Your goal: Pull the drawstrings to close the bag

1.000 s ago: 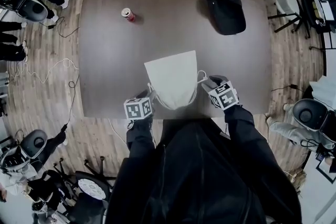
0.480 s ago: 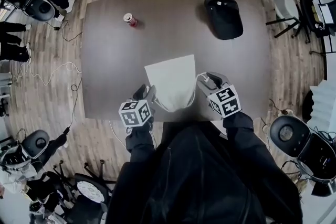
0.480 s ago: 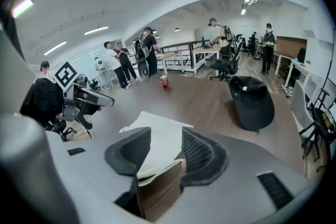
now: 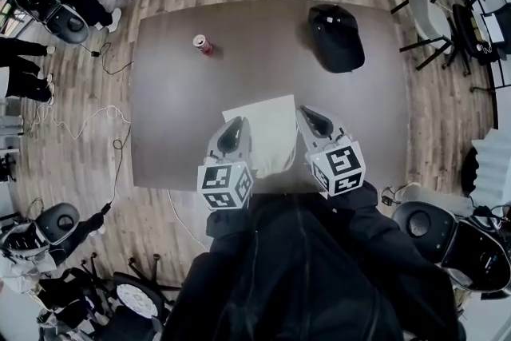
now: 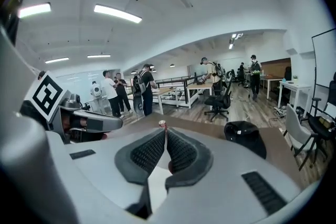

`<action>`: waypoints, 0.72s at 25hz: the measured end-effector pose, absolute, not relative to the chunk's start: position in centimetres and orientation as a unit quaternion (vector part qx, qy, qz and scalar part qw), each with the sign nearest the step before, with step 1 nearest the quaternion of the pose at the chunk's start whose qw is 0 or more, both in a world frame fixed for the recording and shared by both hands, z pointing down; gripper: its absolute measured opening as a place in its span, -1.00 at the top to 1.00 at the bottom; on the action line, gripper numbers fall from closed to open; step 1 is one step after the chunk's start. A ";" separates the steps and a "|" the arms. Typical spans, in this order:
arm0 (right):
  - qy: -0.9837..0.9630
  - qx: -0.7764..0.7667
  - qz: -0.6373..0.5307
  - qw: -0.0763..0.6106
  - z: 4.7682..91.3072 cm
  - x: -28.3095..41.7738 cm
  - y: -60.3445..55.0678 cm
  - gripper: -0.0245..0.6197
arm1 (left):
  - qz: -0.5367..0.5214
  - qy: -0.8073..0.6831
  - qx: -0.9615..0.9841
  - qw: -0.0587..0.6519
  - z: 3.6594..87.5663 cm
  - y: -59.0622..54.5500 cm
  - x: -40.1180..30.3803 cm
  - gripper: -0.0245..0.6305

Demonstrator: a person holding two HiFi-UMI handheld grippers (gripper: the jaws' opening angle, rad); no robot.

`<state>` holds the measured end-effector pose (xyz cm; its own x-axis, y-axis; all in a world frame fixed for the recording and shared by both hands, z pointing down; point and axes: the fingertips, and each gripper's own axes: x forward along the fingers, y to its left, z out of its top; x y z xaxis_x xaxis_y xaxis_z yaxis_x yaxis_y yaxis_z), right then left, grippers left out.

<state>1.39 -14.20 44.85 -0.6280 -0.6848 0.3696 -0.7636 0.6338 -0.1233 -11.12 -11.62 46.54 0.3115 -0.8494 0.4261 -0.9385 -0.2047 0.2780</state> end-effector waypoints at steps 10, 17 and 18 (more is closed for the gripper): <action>-0.899 0.425 0.079 0.064 36.1 0.2 -13.7 0.85 | 0.032 -0.607 0.782 0.138 37.2 -12.4 -10.1 0.83; -0.901 0.425 0.069 0.051 34.4 0.4 -13.1 0.85 | 0.031 -0.606 0.786 0.117 35.2 -12.1 -8.8 0.83; -0.901 0.425 0.068 0.050 34.4 0.4 -13.1 0.85 | 0.032 -0.605 0.787 0.118 35.2 -12.1 -8.7 0.83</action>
<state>0.43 -13.11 34.42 -0.6333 -0.7596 0.1484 -0.7733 0.6290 -0.0804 -8.75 -12.06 35.19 0.2657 -0.9445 0.1933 -0.9597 -0.2400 0.1463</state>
